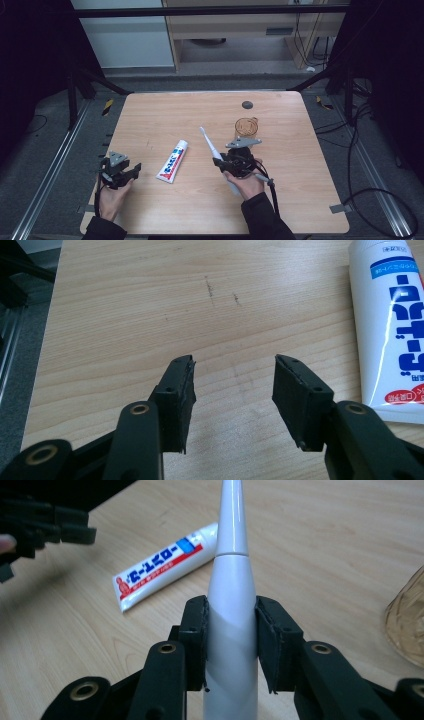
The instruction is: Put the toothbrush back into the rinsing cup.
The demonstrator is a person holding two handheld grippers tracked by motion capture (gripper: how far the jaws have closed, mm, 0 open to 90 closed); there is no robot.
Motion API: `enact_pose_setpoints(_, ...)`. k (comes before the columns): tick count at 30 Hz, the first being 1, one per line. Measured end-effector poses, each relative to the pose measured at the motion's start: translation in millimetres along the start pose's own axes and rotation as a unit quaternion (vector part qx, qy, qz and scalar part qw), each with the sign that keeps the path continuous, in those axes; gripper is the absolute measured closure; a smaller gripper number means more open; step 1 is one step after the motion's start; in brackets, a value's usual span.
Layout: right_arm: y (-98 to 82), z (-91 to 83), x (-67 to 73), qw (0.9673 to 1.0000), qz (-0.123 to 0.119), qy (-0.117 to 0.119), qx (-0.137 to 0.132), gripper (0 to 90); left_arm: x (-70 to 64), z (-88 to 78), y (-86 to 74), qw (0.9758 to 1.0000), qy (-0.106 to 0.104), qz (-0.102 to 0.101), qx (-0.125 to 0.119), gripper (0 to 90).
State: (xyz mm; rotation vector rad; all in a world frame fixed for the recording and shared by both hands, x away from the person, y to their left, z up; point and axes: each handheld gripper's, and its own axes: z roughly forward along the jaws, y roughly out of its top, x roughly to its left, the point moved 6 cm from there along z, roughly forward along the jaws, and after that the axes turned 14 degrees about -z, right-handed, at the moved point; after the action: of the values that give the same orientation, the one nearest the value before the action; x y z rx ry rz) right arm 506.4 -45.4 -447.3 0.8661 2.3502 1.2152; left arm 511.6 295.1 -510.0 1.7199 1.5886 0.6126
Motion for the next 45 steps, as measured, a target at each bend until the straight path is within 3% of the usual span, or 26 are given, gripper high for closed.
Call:
enact_pose_setpoints(8,11.5,-11.3,-8.1,0.9980,0.008,-0.019,-0.059,67.2,-0.8,-0.4,0.4,1.0000,0.000,0.001,-0.004,49.8)
enact_pose_setpoints(21,28.1,-21.5,-23.8,0.9904,0.013,-0.047,-0.129,67.1,-0.7,-0.6,0.9,1.0000,0.002,0.002,-0.008,49.4)
enact_pose_setpoints(38,49.0,-26.1,-53.0,0.9775,0.024,-0.092,-0.188,67.1,-0.6,-0.3,1.0,0.9999,0.004,0.003,-0.009,49.1)
enact_pose_setpoints(45,55.9,-30.7,-70.7,0.9697,0.034,-0.118,-0.211,67.1,-0.4,-0.4,1.3,0.9999,0.006,0.004,-0.011,49.1)
